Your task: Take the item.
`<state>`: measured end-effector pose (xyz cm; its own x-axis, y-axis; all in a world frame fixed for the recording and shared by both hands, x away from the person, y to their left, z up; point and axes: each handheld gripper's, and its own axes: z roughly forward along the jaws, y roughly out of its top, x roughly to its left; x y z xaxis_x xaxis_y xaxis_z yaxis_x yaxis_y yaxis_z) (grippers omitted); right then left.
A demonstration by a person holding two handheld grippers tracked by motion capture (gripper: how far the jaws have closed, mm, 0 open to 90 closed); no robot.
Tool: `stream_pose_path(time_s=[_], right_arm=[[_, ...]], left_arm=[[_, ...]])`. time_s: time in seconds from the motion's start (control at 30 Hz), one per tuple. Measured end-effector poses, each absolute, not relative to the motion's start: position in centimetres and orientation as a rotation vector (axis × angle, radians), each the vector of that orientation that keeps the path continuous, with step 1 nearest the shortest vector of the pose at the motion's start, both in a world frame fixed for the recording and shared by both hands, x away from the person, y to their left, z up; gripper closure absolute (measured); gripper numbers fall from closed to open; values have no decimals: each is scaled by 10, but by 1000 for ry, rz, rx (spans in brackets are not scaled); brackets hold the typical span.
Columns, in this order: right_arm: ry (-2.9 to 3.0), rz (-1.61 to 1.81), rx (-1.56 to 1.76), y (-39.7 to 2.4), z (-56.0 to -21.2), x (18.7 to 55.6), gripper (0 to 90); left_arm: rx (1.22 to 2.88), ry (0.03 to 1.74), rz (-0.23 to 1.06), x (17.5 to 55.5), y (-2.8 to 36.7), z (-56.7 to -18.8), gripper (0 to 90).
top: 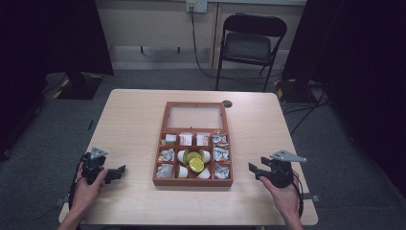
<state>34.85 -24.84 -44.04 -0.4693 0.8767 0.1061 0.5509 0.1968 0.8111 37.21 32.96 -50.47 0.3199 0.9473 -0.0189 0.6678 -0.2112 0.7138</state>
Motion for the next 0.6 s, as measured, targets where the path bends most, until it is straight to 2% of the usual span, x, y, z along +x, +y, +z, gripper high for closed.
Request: stream_pose_path(time_s=[0.3,0.6], right_arm=[[2131,1200,1263,-225,-428,358,339],[2167,1207,1224,-209,-422,364,332]], left_arm=[[1964,1420,577,372,330,-505,0],[1964,1420,578,372,330,-505,0]])
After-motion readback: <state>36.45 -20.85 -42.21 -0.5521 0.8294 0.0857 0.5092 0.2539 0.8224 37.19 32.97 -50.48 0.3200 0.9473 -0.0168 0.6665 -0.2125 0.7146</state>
